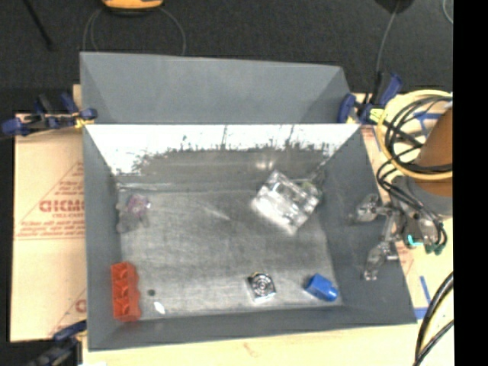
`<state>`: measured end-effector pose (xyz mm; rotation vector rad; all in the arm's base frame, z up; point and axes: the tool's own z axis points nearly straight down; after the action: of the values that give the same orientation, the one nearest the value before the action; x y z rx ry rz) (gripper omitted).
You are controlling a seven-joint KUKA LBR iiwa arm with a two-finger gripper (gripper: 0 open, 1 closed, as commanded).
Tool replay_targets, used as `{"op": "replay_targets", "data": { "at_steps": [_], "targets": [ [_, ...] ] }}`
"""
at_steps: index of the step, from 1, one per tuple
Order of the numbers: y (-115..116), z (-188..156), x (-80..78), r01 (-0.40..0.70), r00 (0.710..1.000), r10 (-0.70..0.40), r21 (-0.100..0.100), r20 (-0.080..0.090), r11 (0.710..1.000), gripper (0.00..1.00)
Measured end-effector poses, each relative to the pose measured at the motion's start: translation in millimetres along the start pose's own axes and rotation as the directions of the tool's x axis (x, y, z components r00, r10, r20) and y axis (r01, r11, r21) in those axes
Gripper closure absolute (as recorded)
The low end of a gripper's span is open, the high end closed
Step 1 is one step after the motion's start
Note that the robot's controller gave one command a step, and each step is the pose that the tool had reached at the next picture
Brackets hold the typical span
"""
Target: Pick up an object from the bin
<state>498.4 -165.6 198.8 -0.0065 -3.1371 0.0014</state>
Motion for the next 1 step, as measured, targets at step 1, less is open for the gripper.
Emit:
{"op": "replay_targets", "data": {
  "at_steps": [1],
  "targets": [
    [36.8,110.9,-14.2,0.303,0.953,-0.303,0.009,0.009,0.953,0.0]
  ]
}}
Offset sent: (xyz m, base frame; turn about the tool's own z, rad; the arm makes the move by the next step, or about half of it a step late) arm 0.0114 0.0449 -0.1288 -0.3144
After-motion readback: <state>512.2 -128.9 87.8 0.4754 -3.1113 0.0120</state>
